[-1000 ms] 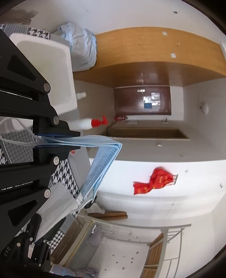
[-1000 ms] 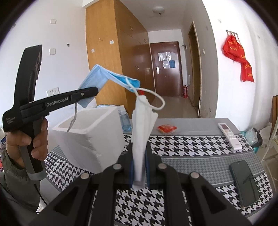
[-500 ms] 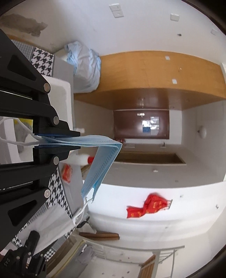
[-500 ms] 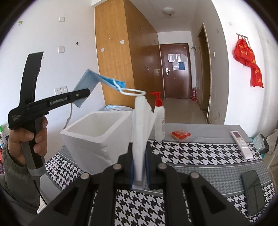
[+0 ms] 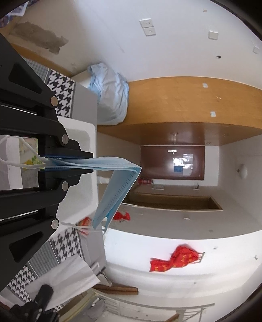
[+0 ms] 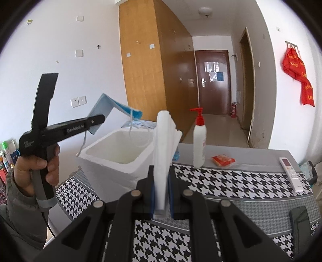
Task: Organize soft objects
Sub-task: 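Lower the blue mask into the foam box and open the left gripper, then lower the white pleated mask into the foam box and open the right gripper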
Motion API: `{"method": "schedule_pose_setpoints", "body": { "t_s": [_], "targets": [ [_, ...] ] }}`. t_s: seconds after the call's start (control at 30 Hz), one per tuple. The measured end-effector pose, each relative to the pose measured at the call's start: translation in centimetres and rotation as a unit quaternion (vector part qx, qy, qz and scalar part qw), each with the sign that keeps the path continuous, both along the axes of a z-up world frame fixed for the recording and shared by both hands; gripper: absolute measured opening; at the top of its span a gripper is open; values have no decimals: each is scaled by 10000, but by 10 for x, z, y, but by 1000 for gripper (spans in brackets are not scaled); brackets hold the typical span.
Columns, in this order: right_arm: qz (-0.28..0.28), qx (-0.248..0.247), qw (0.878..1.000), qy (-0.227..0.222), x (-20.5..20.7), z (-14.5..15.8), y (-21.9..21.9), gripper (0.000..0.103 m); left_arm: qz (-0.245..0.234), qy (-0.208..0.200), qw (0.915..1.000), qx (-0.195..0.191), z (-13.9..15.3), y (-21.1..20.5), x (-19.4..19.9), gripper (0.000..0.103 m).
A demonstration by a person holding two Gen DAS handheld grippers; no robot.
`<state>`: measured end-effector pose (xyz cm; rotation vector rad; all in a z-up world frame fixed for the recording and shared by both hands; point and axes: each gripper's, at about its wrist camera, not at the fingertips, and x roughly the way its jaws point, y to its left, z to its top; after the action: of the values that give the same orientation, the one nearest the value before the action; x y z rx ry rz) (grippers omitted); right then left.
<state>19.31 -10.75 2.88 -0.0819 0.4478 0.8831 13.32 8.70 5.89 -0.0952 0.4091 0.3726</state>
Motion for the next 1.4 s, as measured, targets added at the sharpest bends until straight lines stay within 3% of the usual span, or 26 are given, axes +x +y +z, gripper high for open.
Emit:
{"method": "schedule_pose_setpoints", "body": {
  "t_s": [0.3, 0.4, 0.53, 0.63, 0.77, 1.17, 1.4],
  "targets": [
    [94, -58, 9999, 6, 0, -1, 15, 14, 58, 364, 9993, -60, -14, 9, 10, 7],
    [92, -98, 9999, 12, 1, 0, 20, 14, 12, 443, 9990, -84, -17, 12, 12, 12],
    [108, -154, 9998, 6, 2, 0, 27, 14, 76, 414, 9991, -82, -19, 18, 7, 53],
    [132, -182, 9997, 2, 2, 1, 35, 14, 107, 369, 9992, -71, -19, 22, 1, 62],
    [188, -200, 9996, -25, 1, 3, 47, 14, 163, 171, 9997, 38, -15, 25, -10, 86],
    [356, -264, 9990, -47, 3, 9, 80, 14, 440, -81, 9989, 114, -10, 48, -36, 98],
    [358, -325, 9988, -30, 7, 8, 94, 14, 530, -126, 9984, 130, -14, 56, -45, 99]
  ]
}}
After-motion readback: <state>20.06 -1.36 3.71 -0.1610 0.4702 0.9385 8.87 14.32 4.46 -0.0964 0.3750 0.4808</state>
